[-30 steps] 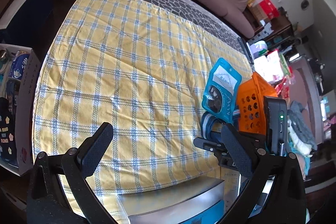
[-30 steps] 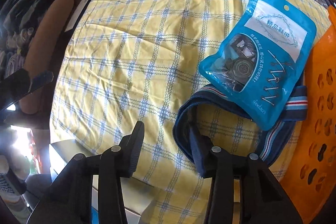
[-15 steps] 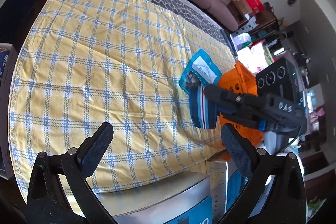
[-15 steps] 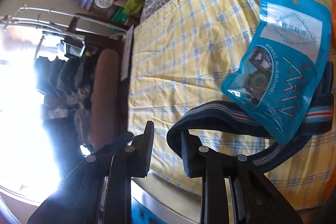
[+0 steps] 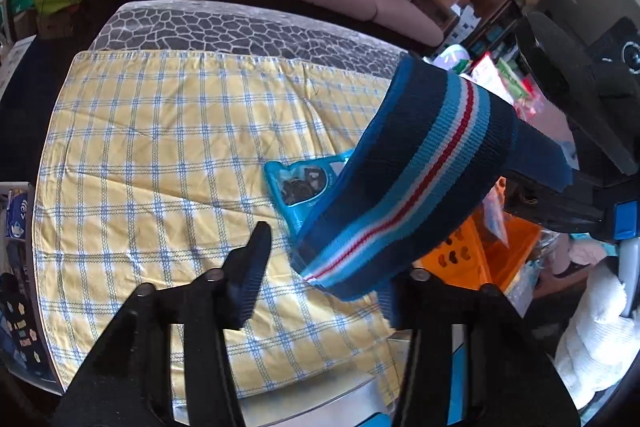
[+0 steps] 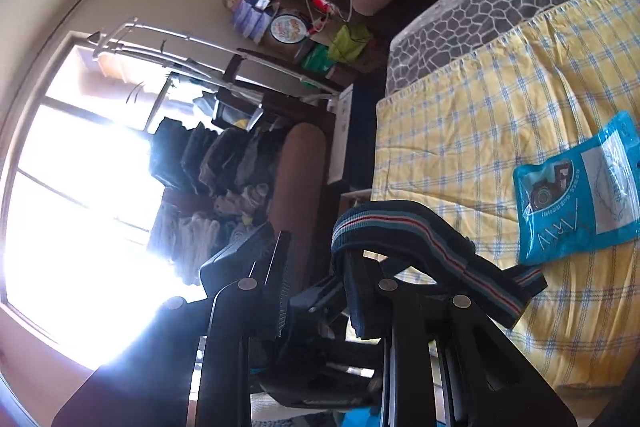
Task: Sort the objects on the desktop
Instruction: 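Carry the striped strap in the right tool over the basket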
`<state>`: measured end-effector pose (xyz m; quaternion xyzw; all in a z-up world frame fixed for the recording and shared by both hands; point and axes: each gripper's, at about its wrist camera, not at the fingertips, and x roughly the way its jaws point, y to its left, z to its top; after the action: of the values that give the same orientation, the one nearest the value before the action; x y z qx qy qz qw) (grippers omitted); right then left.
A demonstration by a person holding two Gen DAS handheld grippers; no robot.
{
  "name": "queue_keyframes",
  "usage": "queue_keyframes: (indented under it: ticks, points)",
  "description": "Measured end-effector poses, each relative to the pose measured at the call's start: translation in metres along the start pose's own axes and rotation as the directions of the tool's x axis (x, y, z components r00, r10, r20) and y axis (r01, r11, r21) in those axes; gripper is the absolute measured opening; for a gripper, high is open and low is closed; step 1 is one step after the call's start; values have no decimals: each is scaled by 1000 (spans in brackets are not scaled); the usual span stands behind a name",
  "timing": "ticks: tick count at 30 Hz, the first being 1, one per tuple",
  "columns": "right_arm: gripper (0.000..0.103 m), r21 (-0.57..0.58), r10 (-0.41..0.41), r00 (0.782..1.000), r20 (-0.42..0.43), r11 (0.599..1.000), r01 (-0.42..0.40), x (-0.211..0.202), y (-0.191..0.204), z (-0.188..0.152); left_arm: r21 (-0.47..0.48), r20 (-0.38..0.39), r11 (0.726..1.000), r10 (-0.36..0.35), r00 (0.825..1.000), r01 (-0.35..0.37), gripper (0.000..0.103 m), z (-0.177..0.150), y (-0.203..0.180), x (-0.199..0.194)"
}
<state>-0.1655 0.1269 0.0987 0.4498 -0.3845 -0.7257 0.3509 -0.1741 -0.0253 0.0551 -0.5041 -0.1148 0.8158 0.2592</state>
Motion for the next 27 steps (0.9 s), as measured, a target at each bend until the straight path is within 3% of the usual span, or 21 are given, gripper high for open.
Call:
queue_keyframes:
  ticks: [7, 12, 27]
  points:
    - [25, -17, 6, 998, 55, 1000, -5, -33, 15, 9, -7, 55, 999, -38, 998, 38, 31, 11, -18, -23]
    - [25, -31, 15, 996, 92, 999, -13, -58, 23, 12, 42, 72, 999, -15, 997, 12, 28, 19, -45, -35]
    - [25, -96, -69, 982, 175, 992, 86, -141, 51, 24, 149, 90, 989, -21, 996, 8, 26, 40, -136, -37]
